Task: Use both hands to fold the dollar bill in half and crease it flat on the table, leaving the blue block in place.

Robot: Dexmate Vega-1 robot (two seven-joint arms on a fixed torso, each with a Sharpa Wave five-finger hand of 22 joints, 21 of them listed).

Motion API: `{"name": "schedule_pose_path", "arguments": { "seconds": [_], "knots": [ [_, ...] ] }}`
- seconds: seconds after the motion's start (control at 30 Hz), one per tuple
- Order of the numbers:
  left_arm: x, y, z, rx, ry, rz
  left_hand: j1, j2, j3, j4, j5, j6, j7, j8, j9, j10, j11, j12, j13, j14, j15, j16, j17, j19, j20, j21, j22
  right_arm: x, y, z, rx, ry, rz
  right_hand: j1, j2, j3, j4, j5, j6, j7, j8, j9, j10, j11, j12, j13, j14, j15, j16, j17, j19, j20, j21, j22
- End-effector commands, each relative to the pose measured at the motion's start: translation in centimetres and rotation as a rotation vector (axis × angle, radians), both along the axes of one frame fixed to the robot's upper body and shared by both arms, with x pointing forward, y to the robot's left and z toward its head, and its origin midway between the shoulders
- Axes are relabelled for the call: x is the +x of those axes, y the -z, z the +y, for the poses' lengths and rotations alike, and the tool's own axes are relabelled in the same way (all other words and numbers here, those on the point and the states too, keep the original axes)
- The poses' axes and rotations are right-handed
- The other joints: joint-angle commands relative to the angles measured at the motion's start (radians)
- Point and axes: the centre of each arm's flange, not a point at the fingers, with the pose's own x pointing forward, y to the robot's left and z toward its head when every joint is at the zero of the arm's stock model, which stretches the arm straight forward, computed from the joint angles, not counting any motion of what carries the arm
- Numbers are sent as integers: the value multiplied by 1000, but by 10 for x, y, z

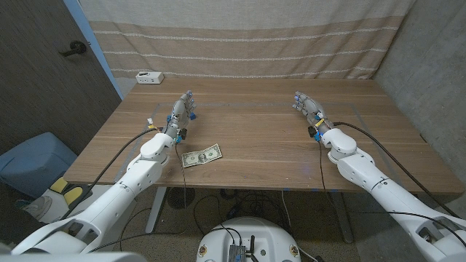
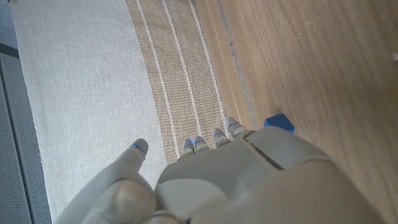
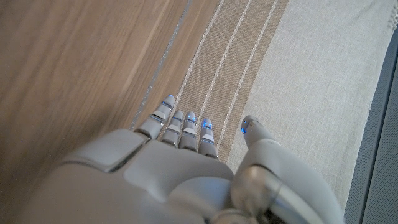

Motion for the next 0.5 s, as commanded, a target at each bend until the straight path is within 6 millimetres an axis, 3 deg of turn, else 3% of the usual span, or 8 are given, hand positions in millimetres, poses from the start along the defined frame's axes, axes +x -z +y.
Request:
{"name": "schedule_pose_path", "arguments": {
  "seconds": [0.03,0.5],
  "knots": [
    [-3,3,1,8,-6,2,6,61,-1,-6,3,-71,0,8,4,-88,16,12,4,-94,-17,7,2,5,4,6,3,-8,-11,14,-111,53,-28,15,2,11,-1,-2,20,4,6,6,18,5,10,2,17,1,8,3,11,-1,5,4],
    [-9,9,4,4,-6,2,7,57,-1,-9,2,-53,1,8,5,-66,31,15,5,-78,-5,8,3,14,8,5,3,-21,-23,32,-242,91,-61,25,5,19,-3,-1,44,4,8,6,43,4,14,2,30,-1,13,6,19,-3,6,4]
  ]
}}
